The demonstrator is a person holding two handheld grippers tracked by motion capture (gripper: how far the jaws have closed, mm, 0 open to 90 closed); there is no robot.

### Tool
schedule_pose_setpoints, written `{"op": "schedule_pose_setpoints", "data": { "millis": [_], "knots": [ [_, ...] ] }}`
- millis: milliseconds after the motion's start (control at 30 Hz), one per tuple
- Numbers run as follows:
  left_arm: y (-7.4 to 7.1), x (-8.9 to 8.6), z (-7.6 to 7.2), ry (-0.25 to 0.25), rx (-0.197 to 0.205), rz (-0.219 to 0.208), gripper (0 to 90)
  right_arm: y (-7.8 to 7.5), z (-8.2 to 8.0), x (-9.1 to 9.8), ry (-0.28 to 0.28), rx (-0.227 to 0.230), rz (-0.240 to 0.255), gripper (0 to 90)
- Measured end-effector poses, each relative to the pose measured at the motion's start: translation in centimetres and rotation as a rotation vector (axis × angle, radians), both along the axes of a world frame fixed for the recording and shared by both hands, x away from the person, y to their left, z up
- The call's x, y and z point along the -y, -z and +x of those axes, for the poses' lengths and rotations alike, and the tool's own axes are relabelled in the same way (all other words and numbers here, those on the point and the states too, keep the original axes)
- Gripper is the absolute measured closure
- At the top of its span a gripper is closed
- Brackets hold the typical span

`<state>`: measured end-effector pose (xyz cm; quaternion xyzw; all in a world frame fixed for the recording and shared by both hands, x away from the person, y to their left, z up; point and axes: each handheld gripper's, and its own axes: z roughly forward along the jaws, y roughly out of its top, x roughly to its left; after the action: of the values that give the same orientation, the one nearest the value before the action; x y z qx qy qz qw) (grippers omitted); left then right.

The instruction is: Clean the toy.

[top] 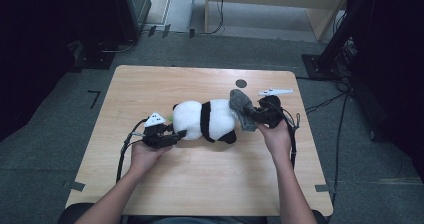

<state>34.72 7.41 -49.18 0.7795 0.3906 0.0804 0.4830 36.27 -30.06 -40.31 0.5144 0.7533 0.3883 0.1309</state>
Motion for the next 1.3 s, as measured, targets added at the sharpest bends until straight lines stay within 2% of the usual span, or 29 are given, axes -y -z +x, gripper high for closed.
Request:
{"op": "schedule_pose_setpoints", "data": {
  "millis": [100,167,233,333,433,500,600,700,767,833,933,1033,1100,1300],
  "knots": [
    [-0.1,0.0,0.0,-0.005,-0.001,-0.003,49.2,-1.0,-0.3,-0.1,-0.001,0.027,0.011,78.7],
    [-0.1,0.1,0.0,-0.01,0.004,-0.002,49.5,-1.7,-0.7,-1.0,-0.014,0.055,0.016,78.7],
    [-0.1,0.2,-0.1,-0.011,0.012,-0.005,49.9,-2.2,-1.0,-2.4,-0.026,0.079,0.037,78.7],
    [-0.2,0.3,-0.1,-0.012,0.018,-0.002,49.9,-2.7,-1.1,-4.8,-0.061,0.113,0.026,78.6],
    [-0.2,0.3,-0.2,-0.014,0.014,-0.005,49.9,-2.7,-0.8,-7.3,-0.126,0.135,0.023,78.5],
    [-0.2,0.3,-0.2,-0.015,0.014,-0.004,49.8,-2.5,0.0,-9.4,-0.177,0.131,-0.011,78.3],
    [-0.3,0.4,-0.3,-0.013,0.011,0.0,49.8,-2.0,1.0,-12.3,-0.242,0.112,-0.019,78.1],
    [-0.4,0.5,-0.4,-0.011,0.018,0.003,49.8,-0.7,1.1,-14.8,-0.308,0.075,-0.046,76.8],
    [-0.2,0.5,-0.3,-0.021,-0.003,0.009,49.5,0.4,1.1,-16.2,-0.353,0.051,-0.075,76.5],
    [-0.1,0.2,-0.2,-0.024,-0.015,0.002,49.4,0.8,0.8,-17.2,-0.357,0.074,-0.114,77.5],
    [0.0,0.2,-0.3,-0.024,-0.015,0.01,49.9,0.7,0.7,-17.6,-0.365,0.071,-0.135,78.4],
    [0.0,0.3,-0.4,-0.035,-0.035,0.008,50.6,0.8,0.7,-17.0,-0.38,0.065,-0.133,78.5],
    [0.0,0.4,-0.4,-0.033,-0.029,0.017,51.1,1.0,0.6,-16.3,-0.391,0.057,-0.122,78.7],
    [-0.2,0.3,-0.2,-0.027,-0.025,0.011,51.7,0.7,0.3,-13.8,-0.343,0.056,-0.142,78.9]
  ]
}}
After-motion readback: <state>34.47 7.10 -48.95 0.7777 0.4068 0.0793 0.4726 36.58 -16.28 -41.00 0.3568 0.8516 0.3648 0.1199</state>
